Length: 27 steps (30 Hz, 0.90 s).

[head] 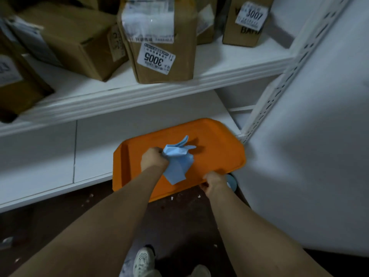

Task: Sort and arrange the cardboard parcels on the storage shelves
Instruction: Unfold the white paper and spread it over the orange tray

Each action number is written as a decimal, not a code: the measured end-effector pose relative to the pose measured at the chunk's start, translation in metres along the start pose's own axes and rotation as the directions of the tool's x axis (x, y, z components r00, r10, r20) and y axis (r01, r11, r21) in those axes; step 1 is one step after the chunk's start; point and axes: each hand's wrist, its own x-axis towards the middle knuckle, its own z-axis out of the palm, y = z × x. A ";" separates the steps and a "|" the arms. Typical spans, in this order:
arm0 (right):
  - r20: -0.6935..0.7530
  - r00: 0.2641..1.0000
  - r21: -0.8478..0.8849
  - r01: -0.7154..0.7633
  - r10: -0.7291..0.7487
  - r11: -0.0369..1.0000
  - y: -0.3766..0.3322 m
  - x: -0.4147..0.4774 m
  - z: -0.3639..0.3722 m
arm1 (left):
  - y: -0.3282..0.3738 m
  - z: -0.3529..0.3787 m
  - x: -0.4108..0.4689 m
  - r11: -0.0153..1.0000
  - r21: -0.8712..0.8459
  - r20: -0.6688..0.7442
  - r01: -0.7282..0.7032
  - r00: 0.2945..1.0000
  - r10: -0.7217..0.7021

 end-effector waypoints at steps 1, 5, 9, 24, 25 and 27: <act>0.002 1.000 -0.002 -0.007 0.007 1.000 0.000 -0.007 -0.007 | 0.004 -0.003 -0.009 0.999 0.042 -0.008 0.001 1.000 -0.001; -0.009 1.000 0.007 -0.004 0.004 1.000 -0.002 -0.052 -0.046 | 0.022 -0.019 -0.060 0.997 0.076 -0.002 -0.030 1.000 0.031; -0.048 0.996 0.043 0.078 -0.076 0.996 -0.004 -0.100 -0.078 | 0.037 -0.041 -0.101 0.997 -0.011 0.032 -0.074 0.997 0.074; -0.071 0.961 0.317 0.275 -0.266 0.908 0.042 -0.277 -0.144 | 0.020 -0.126 -0.258 0.948 0.225 0.101 -0.224 0.973 0.206; -0.067 0.959 0.324 0.283 -0.277 0.903 0.041 -0.286 -0.147 | 0.020 -0.131 -0.271 0.936 0.226 0.121 -0.270 0.961 0.249; -0.066 0.951 0.322 0.307 -0.303 0.896 0.041 -0.304 -0.154 | 0.023 -0.138 -0.296 0.902 0.246 0.168 -0.354 0.932 0.320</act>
